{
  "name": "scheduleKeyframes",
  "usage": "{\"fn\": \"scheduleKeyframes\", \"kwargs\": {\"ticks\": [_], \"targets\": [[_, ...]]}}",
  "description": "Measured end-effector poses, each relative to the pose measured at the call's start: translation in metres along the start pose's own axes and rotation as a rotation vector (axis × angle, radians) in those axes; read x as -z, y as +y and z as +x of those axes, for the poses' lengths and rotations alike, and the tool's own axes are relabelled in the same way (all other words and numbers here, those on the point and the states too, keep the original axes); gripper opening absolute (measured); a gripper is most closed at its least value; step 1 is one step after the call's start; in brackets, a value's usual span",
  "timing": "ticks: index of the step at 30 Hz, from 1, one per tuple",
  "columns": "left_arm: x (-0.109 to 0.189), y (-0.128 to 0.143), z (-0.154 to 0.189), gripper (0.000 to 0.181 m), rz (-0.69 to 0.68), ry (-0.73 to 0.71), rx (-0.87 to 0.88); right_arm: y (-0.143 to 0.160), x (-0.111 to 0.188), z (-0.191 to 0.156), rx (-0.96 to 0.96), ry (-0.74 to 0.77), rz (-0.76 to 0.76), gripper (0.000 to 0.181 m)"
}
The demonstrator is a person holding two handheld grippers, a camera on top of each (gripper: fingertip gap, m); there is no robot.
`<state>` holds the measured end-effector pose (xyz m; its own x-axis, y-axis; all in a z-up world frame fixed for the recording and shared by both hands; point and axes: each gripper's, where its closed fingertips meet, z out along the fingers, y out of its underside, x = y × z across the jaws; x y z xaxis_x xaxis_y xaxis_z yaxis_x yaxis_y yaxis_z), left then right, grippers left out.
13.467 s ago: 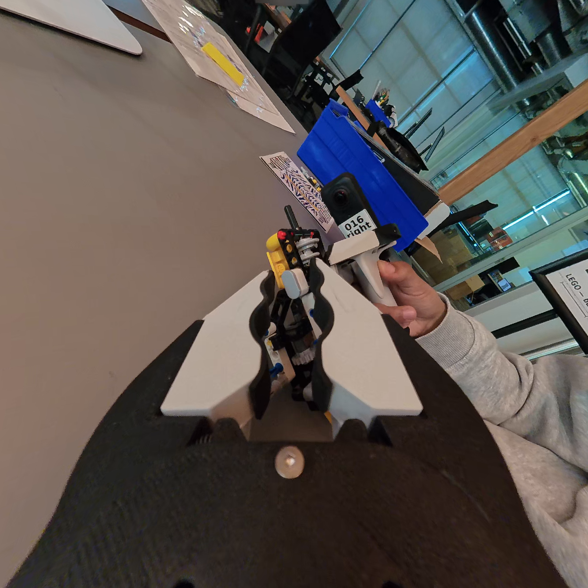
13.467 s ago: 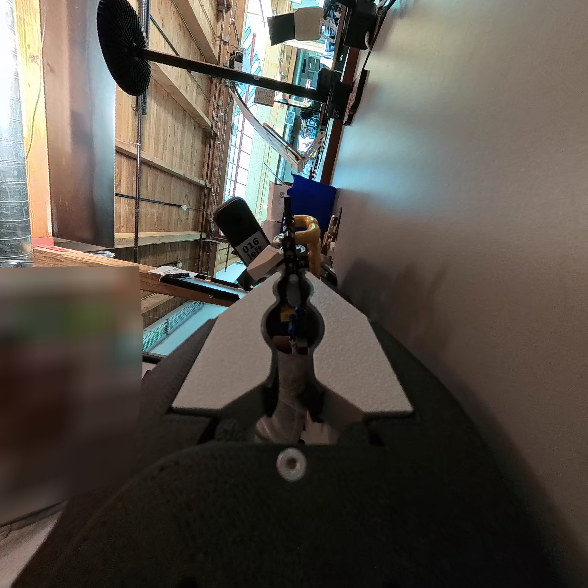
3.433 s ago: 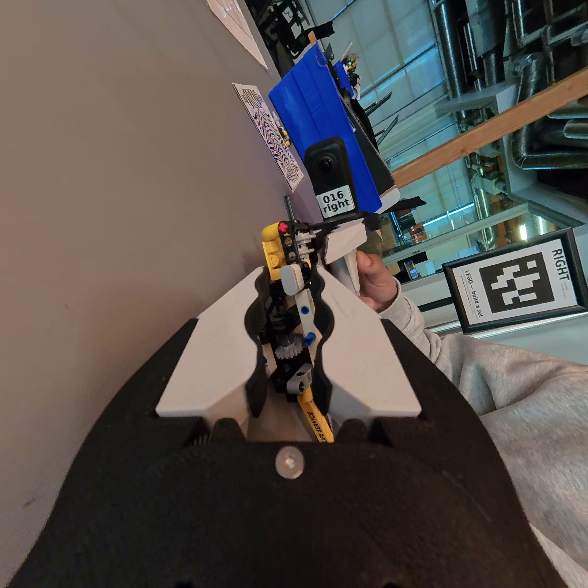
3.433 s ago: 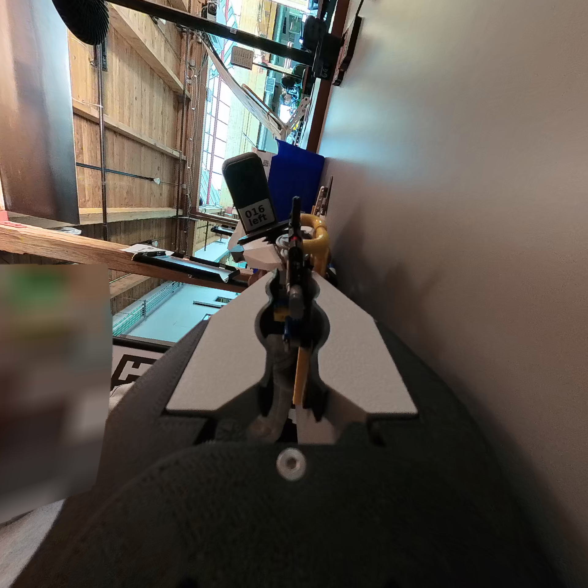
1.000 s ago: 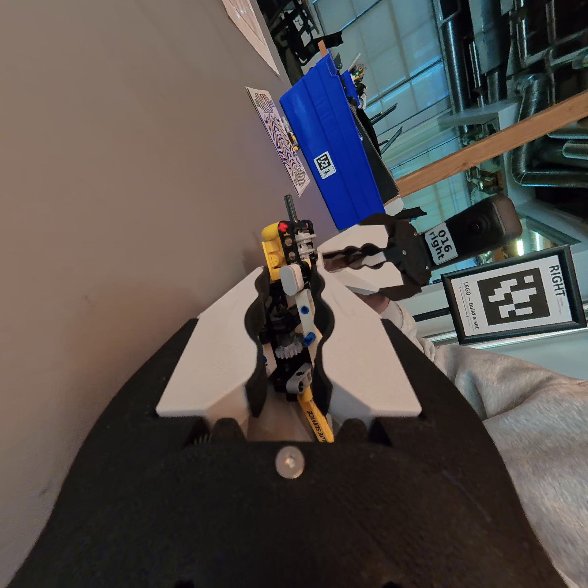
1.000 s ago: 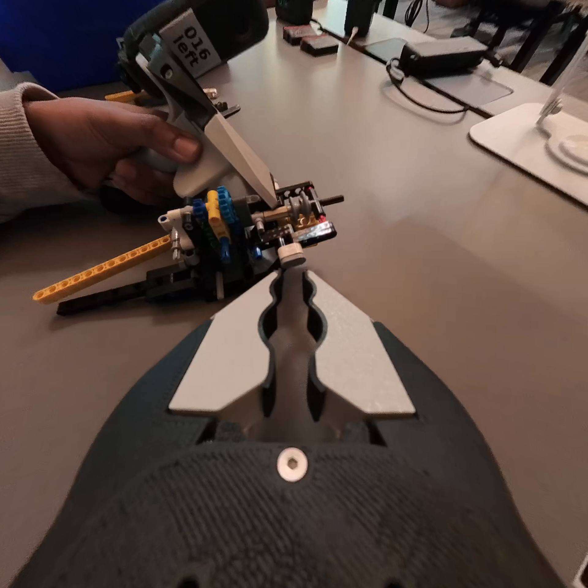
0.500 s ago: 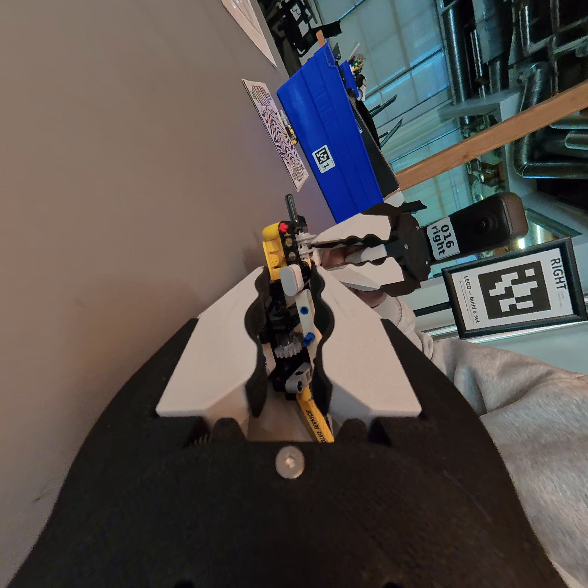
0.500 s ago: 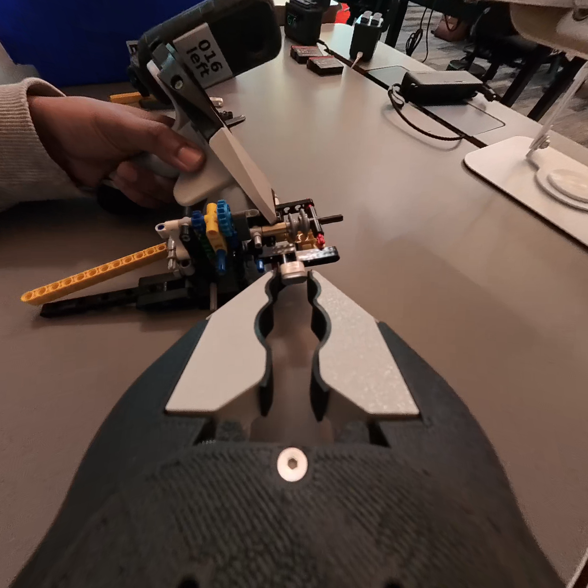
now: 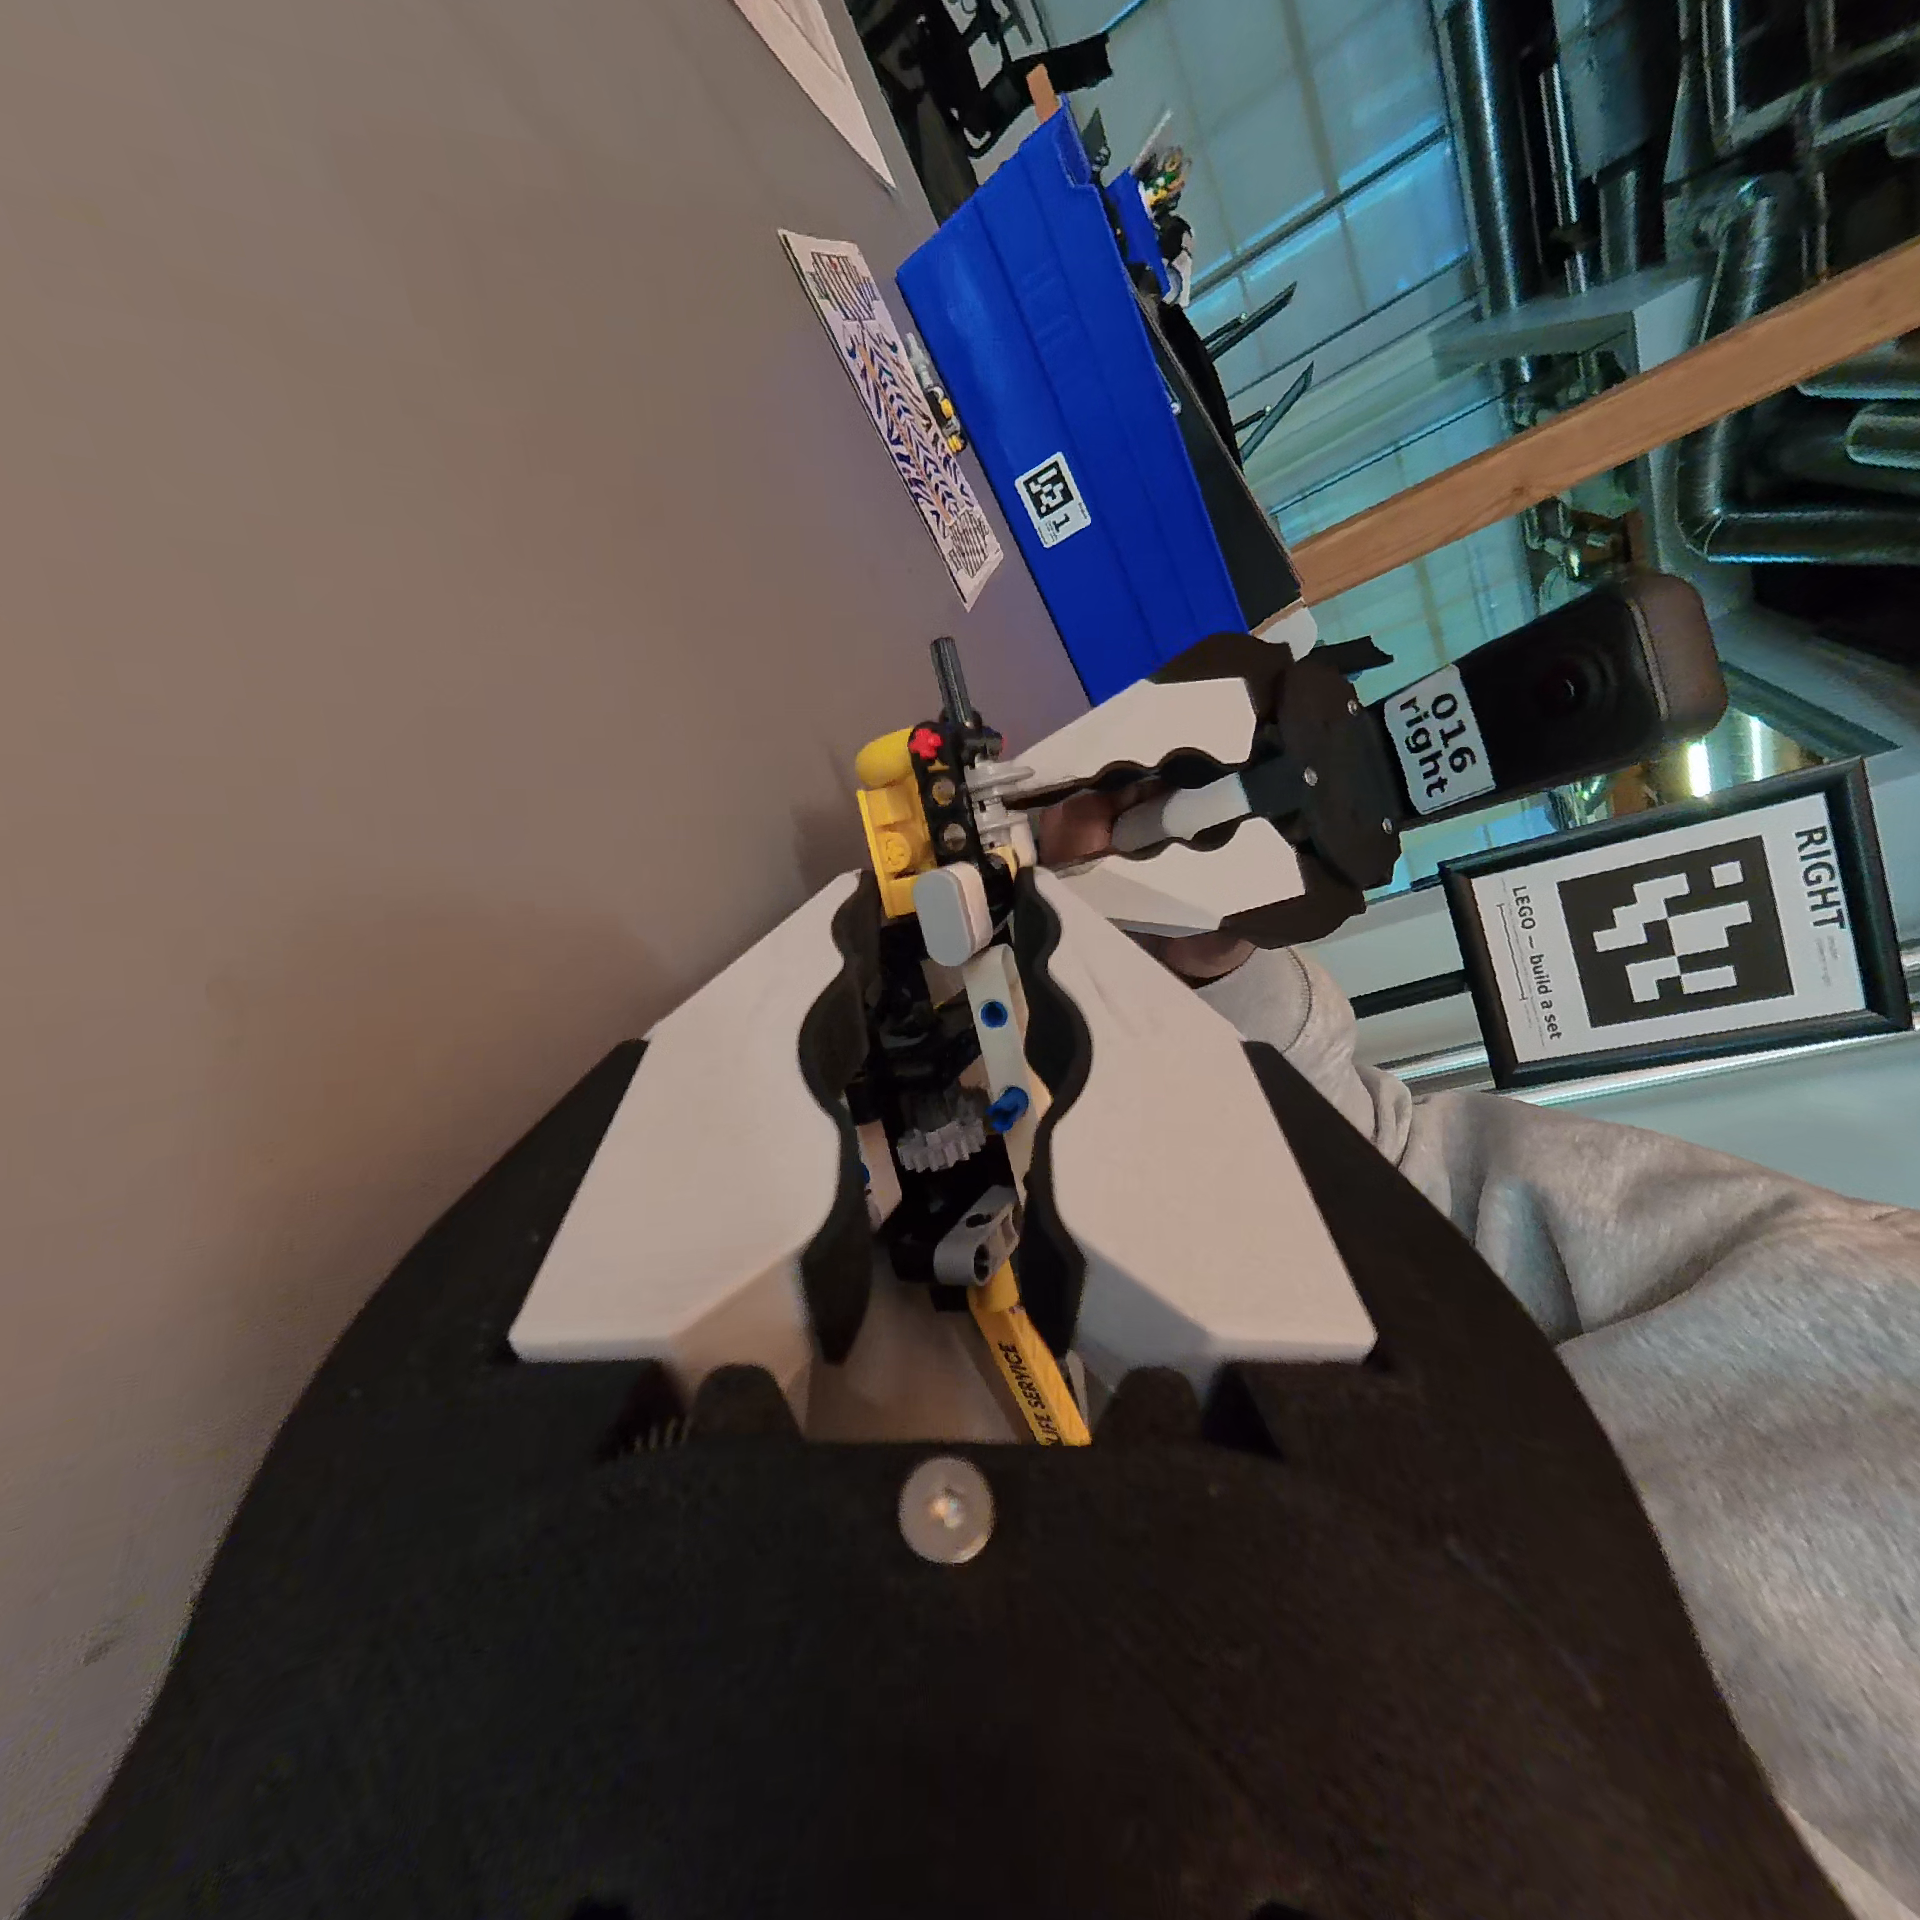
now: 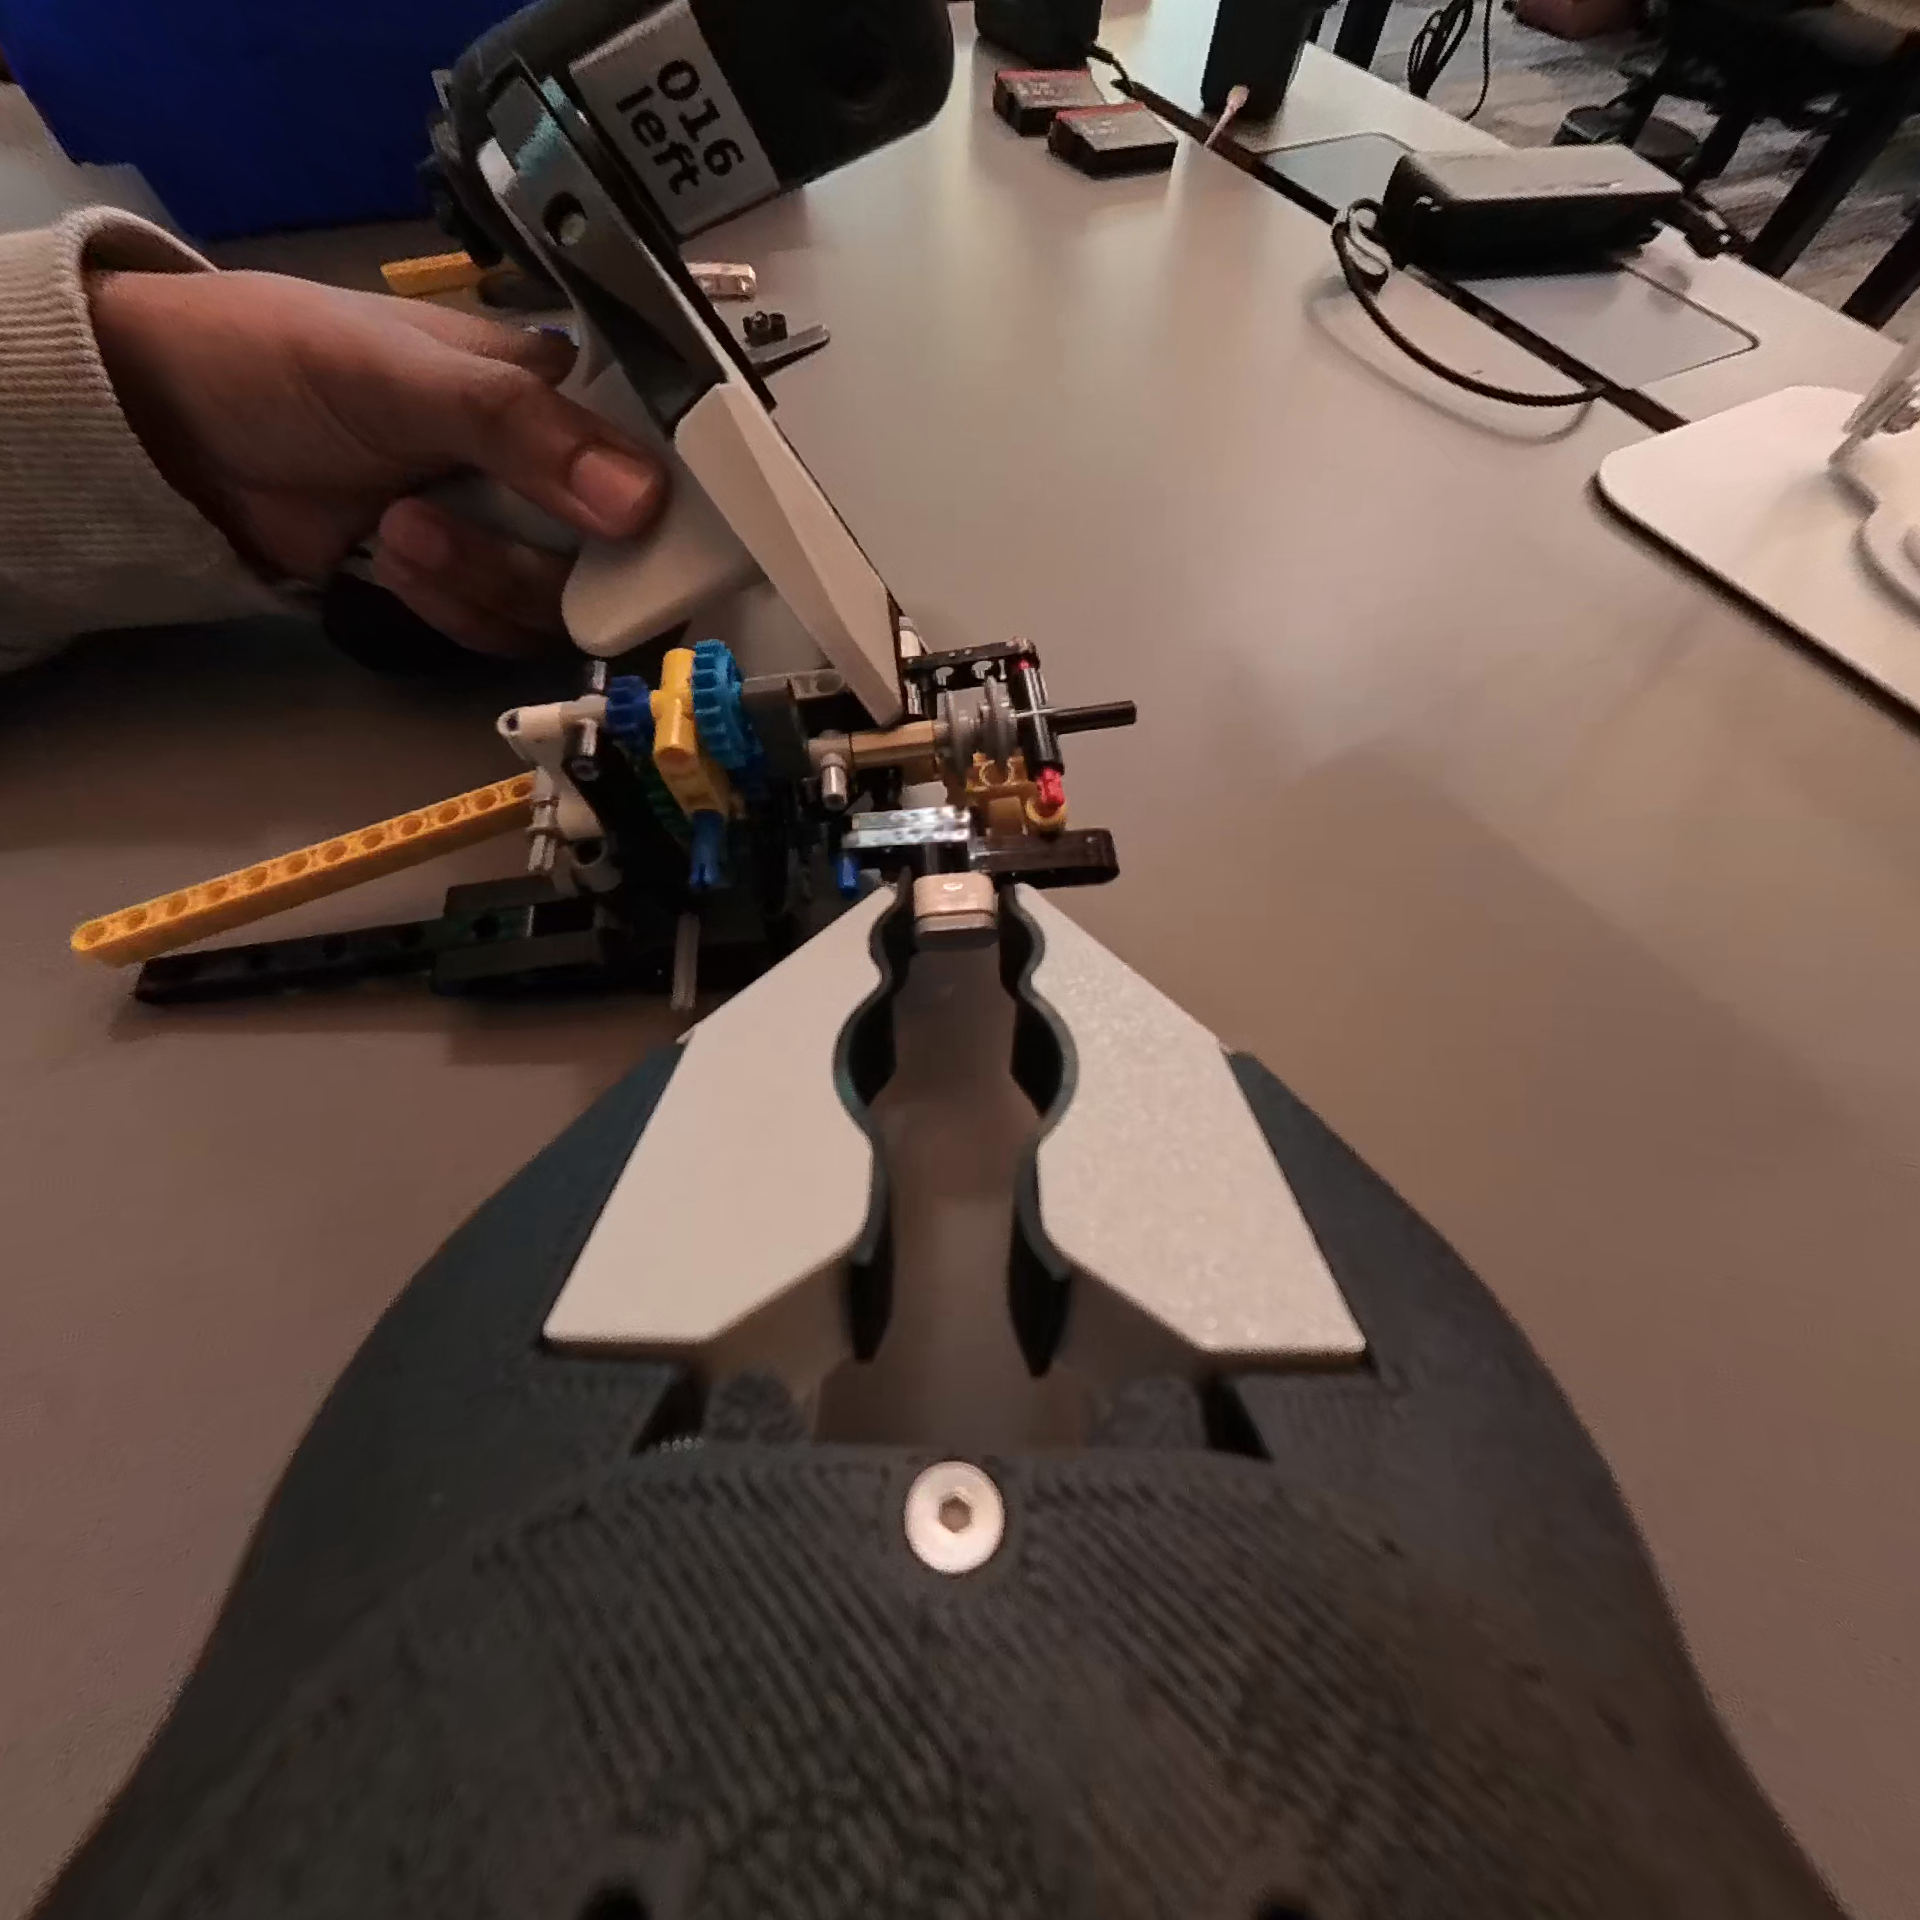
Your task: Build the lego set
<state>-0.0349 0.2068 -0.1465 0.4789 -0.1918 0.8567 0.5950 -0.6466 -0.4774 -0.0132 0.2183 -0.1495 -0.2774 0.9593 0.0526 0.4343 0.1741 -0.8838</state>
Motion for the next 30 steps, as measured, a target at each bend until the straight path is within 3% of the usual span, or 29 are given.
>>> {"fn": "scheduleKeyframes", "kwargs": {"ticks": [8,20,30], "targets": [[0.002,-0.002,0.001,0.024,0.01,0.022,0.02,-0.006,0.006,-0.007,0.113,-0.005,0.052,0.014],[0.001,0.0,0.004,0.024,-0.004,0.043,0.016,-0.01,0.008,-0.011,0.119,-0.033,0.075,0.014],[0.008,-0.008,0.02,0.023,0.042,0.191,0.083,-0.03,0.014,-0.015,0.252,0.046,0.174,0.014]]}}
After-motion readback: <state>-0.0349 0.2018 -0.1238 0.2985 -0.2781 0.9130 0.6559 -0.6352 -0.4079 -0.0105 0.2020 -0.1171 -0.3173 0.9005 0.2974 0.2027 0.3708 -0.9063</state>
